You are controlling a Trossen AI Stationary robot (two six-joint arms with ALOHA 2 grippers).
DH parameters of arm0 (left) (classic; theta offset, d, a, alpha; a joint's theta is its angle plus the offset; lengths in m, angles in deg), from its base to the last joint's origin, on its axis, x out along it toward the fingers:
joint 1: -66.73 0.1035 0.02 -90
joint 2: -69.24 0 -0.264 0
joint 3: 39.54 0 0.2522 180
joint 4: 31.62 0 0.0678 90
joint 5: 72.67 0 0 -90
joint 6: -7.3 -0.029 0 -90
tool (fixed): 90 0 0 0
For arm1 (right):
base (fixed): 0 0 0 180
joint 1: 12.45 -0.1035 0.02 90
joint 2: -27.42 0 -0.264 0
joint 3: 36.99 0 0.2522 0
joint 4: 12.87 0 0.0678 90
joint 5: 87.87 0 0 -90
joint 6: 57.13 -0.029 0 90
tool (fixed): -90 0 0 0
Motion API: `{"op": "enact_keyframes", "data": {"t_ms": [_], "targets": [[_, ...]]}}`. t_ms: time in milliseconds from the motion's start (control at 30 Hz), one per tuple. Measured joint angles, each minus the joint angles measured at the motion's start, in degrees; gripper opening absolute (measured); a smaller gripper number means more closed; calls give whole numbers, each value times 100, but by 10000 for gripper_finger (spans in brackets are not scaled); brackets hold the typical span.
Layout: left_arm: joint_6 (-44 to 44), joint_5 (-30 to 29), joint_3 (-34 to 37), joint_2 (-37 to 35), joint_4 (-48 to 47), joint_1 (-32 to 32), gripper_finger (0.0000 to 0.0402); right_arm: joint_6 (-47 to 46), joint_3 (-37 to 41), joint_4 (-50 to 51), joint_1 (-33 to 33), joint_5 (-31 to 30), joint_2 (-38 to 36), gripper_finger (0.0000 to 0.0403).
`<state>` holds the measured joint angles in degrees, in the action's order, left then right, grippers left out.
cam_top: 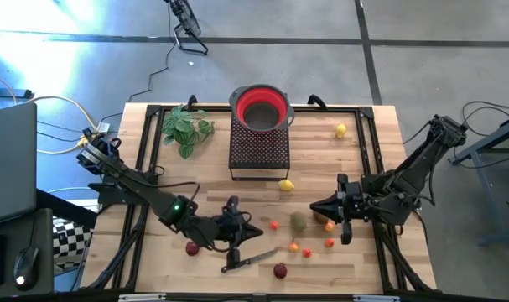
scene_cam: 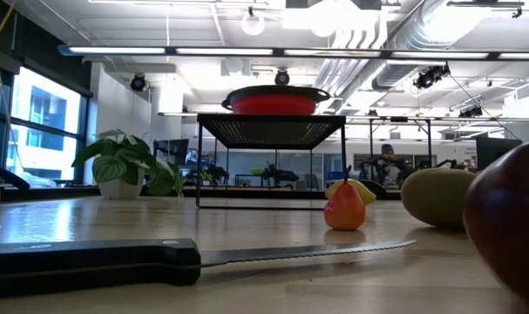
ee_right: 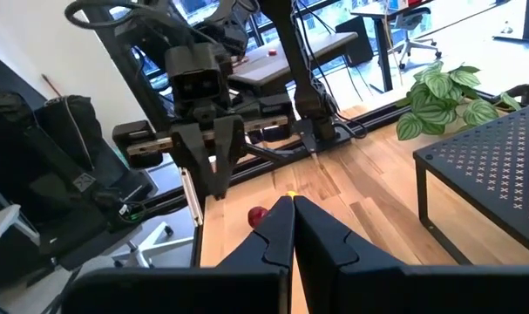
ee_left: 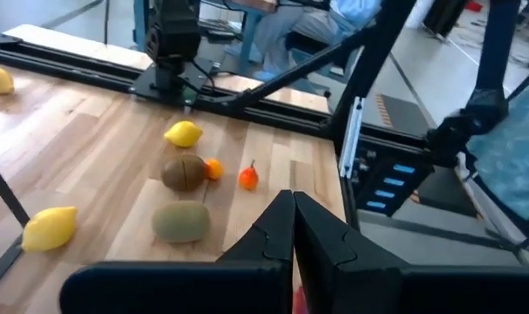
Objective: Pick & Place Fruit
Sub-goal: Put the pear into the red strainer bowl
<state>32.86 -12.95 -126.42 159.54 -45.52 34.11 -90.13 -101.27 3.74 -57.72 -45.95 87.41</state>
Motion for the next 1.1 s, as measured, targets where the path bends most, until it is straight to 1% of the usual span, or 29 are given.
{"op": "enact_keyframes", "data": {"t_ms": [200, 300, 533, 667, 733, 833, 933, 1067, 1100], "targets": [[7, -66, 0, 0, 212, 39, 1, 31, 0, -2, -1, -4, 0, 3], [27, -179, 0, 0, 150, -24, 0, 29, 0, -2, -1, -17, 0, 3], [20, -968, -9, 0, 114, -396, 0, 29, 0, -4, -1, -20, 0, 3], [110, -1079, -338, 43, -227, -508, 0, 29, 0, -4, 1, -20, 0, 3], [170, -1073, -679, 154, -612, -500, 0, 29, 0, -7, 1, -20, 0, 3], [180, -1008, -1391, 428, -1546, -487, 0, 29, 0, -10, 1, -22, 0, 3], [238, -931, -2199, 809, -2804, -490, 0, 29, 0, -15, 1, -22, 0, 3], [999, -417, -3198, 1409, -4490, -490, 0, 29, 0, -7, 1, -22, 0, 3], [1225, -249, -3408, 1554, -4732, -490, 0, 29, 0, -4, 1, -20, 0, 3]]}}
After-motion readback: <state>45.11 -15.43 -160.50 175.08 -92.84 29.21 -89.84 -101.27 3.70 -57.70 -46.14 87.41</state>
